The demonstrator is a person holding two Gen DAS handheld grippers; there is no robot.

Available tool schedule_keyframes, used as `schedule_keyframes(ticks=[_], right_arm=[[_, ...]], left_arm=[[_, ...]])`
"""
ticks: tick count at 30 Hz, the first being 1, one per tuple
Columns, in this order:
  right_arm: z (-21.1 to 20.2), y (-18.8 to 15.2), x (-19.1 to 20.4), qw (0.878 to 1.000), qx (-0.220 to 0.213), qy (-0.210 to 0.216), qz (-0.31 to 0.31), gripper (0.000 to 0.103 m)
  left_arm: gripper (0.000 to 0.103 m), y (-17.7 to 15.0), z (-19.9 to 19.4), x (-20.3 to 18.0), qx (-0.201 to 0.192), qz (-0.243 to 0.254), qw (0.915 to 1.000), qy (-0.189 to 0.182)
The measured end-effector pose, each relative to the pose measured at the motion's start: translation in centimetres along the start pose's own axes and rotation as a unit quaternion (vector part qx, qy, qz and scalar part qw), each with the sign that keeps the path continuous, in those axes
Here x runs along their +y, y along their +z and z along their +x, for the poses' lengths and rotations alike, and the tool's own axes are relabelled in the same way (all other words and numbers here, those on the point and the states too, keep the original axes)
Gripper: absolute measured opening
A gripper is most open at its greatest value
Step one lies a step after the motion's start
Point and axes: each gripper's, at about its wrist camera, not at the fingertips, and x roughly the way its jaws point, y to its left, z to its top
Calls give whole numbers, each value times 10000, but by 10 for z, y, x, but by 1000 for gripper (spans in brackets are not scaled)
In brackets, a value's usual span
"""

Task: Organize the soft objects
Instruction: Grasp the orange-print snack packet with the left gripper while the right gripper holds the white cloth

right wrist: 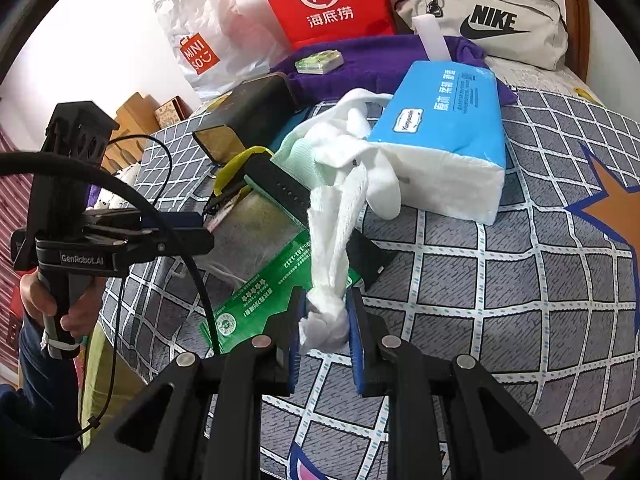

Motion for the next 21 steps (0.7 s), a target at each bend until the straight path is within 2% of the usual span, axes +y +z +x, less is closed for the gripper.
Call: schedule_keyframes(ticks=[2, 4, 7, 10, 14, 21], right_arm=[[0, -1, -1, 10000, 17, -33, 21, 21], [0, -1, -3, 10000, 24, 0, 55, 21], [0, -1, -4, 10000, 27, 0, 40, 21], [1, 0, -4, 10000, 19, 13, 59, 21], [1, 1, -2, 10000, 15, 22, 40, 21], [0, 0, -5, 10000, 22, 19, 46, 21]], left_arm=[[65, 2, -10, 0, -133, 14, 9999, 72], [80, 2, -19, 0, -246, 31, 9997, -25], [80, 3, -22, -4, -214, 61, 9997, -133], [80, 4, -17, -6, -208, 85, 9997, -77], [80, 6, 2, -4, 21, -3, 9995, -307], [80, 11, 20, -4, 145, 87, 9998, -76]])
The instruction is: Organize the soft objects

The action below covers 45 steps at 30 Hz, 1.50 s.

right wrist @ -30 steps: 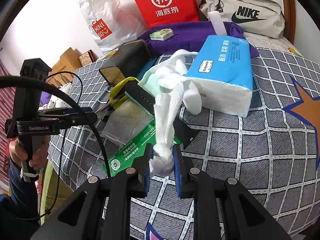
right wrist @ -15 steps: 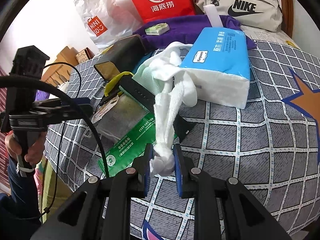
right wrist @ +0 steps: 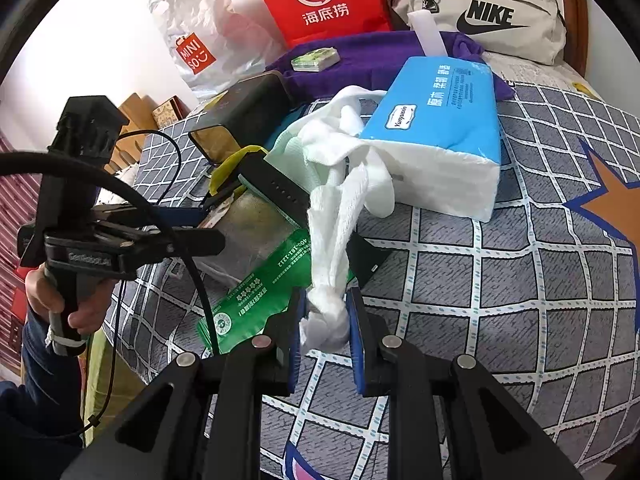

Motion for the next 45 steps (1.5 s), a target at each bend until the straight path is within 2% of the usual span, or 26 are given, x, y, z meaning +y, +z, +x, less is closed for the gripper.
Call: schedule_keyframes(ticks=[5, 7, 9, 11, 20, 28, 37, 45], right_arm=[[2, -1, -2, 10000, 7, -10, 22, 21], [3, -1, -3, 10000, 15, -27, 30, 21], [3, -1, -4, 10000, 23, -21, 45, 21], [3, -2, -4, 10000, 29, -33, 51, 21], [-7, 0, 3, 10000, -62, -18, -31, 21], [-25, 7, 22, 9994, -210, 199, -195, 21], [-50, 42, 33, 9978, -452, 110, -474, 21], [-55, 86, 14, 9972, -663, -77, -342, 21]], left_arm=[[78, 2, 7, -2, 56, 61, 10000, 23], [62, 2, 4, -2, 11, 59, 10000, -1], [59, 1, 3, -1, 28, 40, 10000, -15], [53, -2, -1, -1, 10, 74, 10000, -5], [52, -15, -30, 8, -206, -123, 9997, 14], [52, -17, -58, 19, -468, -464, 9978, 69], [52, 1, -85, 36, -798, -828, 9933, 129], [52, 36, -95, 51, -961, -997, 9898, 337]])
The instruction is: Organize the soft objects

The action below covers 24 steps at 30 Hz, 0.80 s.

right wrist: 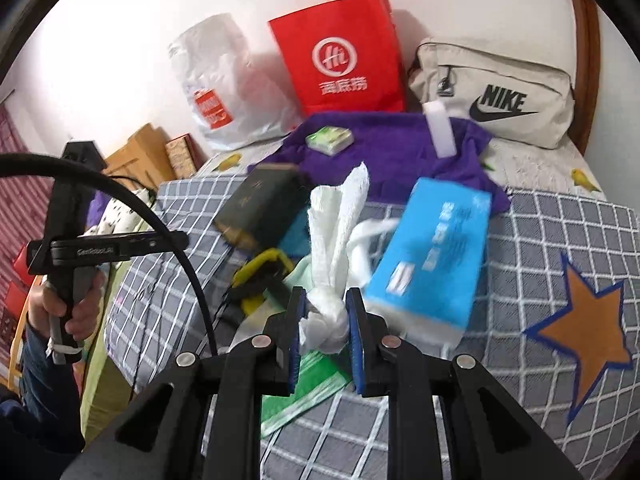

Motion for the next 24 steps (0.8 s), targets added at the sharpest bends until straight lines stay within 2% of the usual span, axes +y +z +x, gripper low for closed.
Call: schedule_keyframes(ticks=[8, 24], right_arm=[[14, 40, -19, 9999, -81, -132, 56, 21], [83, 111, -80, 9976, 177, -646, 179, 21]], left_arm=[[52, 43, 9, 6, -106, -75, 9998, 131], [52, 111, 60, 31, -53, -321, 9994, 127]])
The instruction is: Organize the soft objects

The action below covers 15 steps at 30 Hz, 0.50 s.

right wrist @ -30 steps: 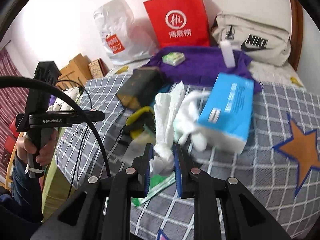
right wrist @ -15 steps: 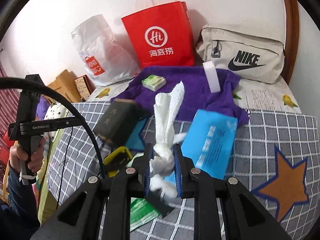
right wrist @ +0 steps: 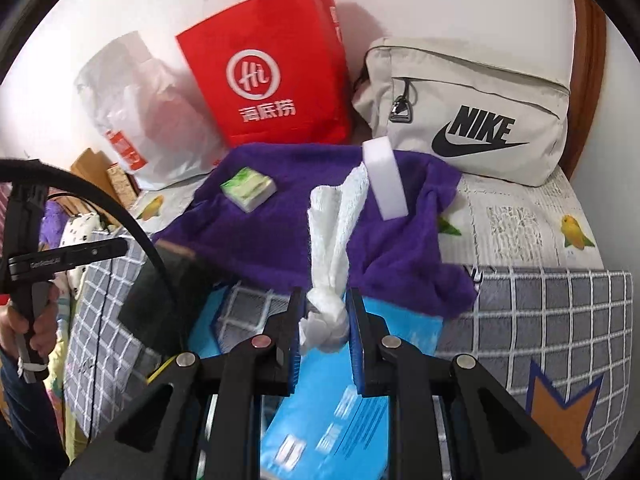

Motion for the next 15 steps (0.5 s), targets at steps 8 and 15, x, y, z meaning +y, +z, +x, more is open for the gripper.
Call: schedule_keyframes(ticks=[8, 15], right_arm=[[38, 24, -17, 9997, 203, -124, 60, 21], [67, 37, -30, 9990, 349, -211, 176, 21]], left_arm=[[52, 24, 26, -2, 144, 46, 9999, -50], [52, 42, 45, -4, 219, 106, 9997, -68]])
